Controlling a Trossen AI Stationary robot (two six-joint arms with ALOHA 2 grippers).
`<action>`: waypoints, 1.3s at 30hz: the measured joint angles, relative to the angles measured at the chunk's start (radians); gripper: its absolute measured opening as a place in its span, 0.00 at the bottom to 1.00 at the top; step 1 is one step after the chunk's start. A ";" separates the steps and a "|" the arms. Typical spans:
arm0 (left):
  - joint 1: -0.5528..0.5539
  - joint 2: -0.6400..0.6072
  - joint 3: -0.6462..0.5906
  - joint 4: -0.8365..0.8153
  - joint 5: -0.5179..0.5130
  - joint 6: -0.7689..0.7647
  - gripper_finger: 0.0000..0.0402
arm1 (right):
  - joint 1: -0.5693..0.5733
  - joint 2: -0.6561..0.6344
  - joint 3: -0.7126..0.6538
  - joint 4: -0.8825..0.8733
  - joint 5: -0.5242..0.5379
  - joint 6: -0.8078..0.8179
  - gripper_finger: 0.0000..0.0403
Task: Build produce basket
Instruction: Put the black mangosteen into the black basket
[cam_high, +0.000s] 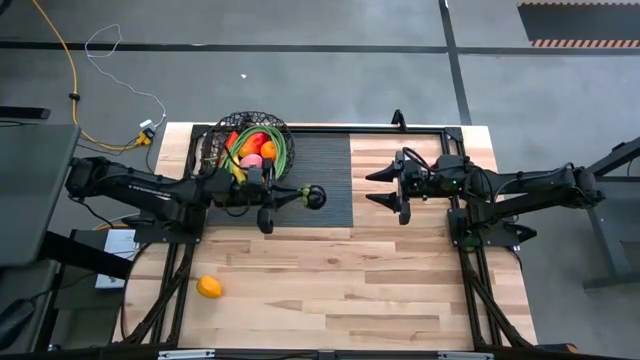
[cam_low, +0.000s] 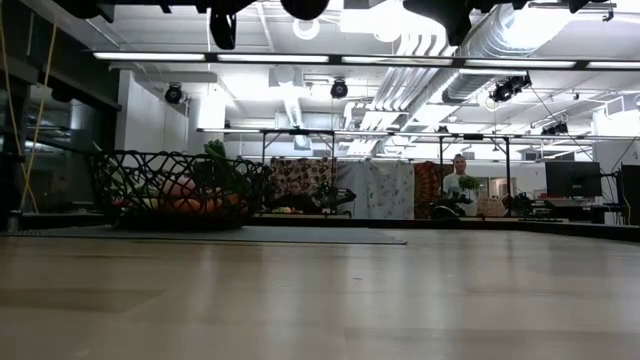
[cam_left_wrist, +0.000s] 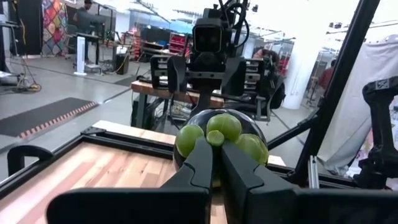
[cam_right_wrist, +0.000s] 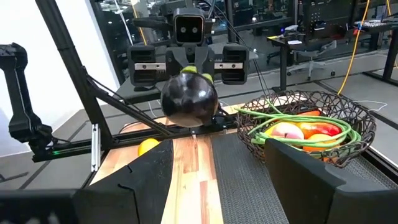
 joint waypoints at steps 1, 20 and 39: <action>0.000 0.000 0.000 0.002 0.000 0.001 0.00 | 0.000 0.000 0.000 0.000 0.000 0.000 0.60; 0.082 -0.038 0.045 -0.068 -0.046 0.057 0.00 | 0.000 0.000 0.000 0.000 0.012 0.000 0.60; 0.594 -0.064 0.324 -1.363 0.033 0.254 0.00 | 0.000 0.000 0.000 -0.016 0.062 -0.008 0.60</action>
